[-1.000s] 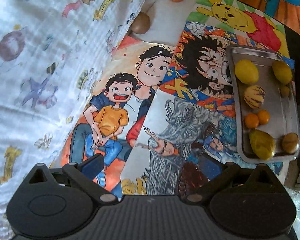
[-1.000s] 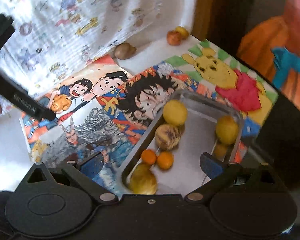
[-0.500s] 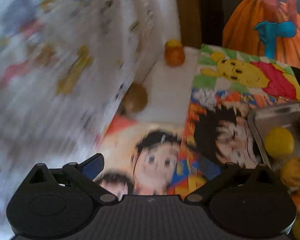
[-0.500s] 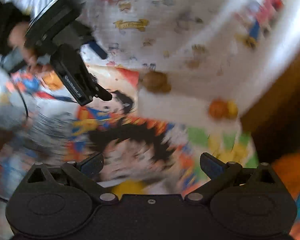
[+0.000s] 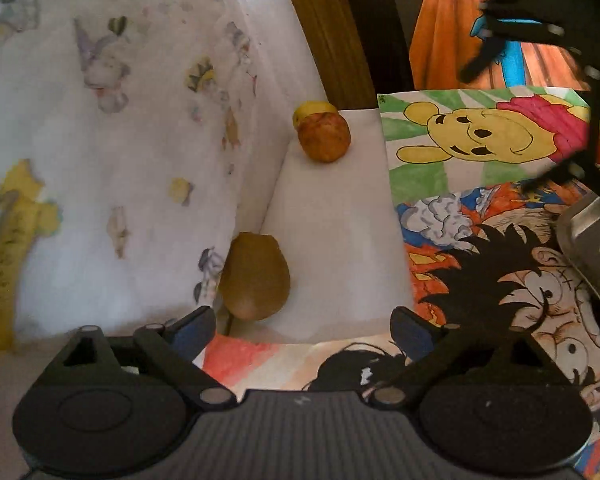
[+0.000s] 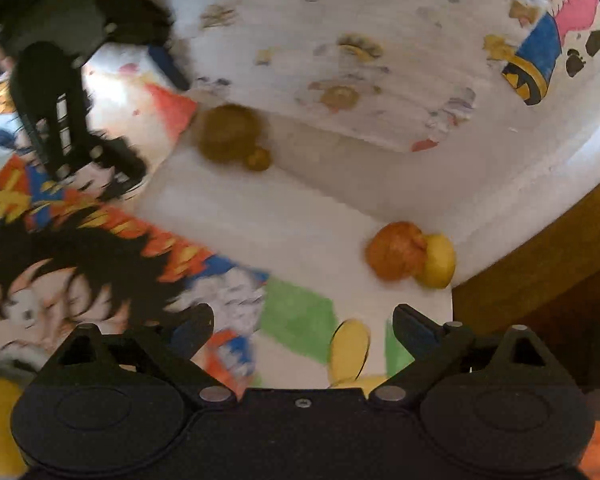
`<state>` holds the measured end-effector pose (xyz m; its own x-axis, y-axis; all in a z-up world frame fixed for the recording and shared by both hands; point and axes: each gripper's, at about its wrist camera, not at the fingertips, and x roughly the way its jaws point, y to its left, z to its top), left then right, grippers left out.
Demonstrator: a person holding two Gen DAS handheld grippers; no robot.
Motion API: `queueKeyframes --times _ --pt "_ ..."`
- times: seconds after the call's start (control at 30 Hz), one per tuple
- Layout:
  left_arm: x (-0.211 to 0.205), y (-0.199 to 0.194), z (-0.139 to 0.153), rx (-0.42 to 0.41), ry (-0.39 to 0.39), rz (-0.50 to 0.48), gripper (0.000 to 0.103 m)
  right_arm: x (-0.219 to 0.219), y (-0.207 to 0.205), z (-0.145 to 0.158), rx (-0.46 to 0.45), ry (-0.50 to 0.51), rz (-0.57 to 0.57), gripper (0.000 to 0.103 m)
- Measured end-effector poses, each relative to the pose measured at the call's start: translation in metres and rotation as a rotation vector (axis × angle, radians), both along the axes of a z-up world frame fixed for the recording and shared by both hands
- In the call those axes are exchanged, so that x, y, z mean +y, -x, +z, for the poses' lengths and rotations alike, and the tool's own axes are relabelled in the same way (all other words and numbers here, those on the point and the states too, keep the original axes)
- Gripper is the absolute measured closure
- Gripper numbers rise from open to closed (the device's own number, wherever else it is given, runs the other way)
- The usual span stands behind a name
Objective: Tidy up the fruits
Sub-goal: 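Move the left tool to the brown kiwi while the right approaches the small brown fruit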
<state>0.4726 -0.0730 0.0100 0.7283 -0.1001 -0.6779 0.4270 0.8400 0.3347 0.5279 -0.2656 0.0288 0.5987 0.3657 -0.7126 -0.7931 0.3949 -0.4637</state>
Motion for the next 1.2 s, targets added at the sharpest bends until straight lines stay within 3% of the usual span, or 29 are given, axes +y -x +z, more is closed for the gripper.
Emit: queueKeyframes --times 0.37,0.5,0.73,0.9,1.03,1.2 --pt "-0.001 -0.025 -0.009 0.01 0.036 0.105 0.019 0.054 -0.069 0.0 0.056 -0.058 0.175 0.019" --pt "-0.003 -0.031 -0.015 0.001 0.03 0.129 0.027 0.075 -0.076 -0.007 0.066 -0.05 0.245 0.026" --pt "0.002 -0.039 -0.021 -0.027 0.027 0.165 0.033 0.094 -0.087 -0.031 0.078 -0.032 0.265 0.032" --pt "0.005 -0.043 -0.025 -0.036 0.022 0.167 0.035 0.104 -0.093 -0.034 0.088 -0.037 0.299 0.04" --pt "0.009 -0.042 -0.024 -0.063 0.066 0.162 0.036 0.112 -0.093 -0.037 0.093 -0.026 0.345 0.045" --pt "0.005 -0.044 -0.028 -0.071 0.031 0.153 0.038 0.12 -0.093 -0.041 0.096 -0.001 0.393 0.055"
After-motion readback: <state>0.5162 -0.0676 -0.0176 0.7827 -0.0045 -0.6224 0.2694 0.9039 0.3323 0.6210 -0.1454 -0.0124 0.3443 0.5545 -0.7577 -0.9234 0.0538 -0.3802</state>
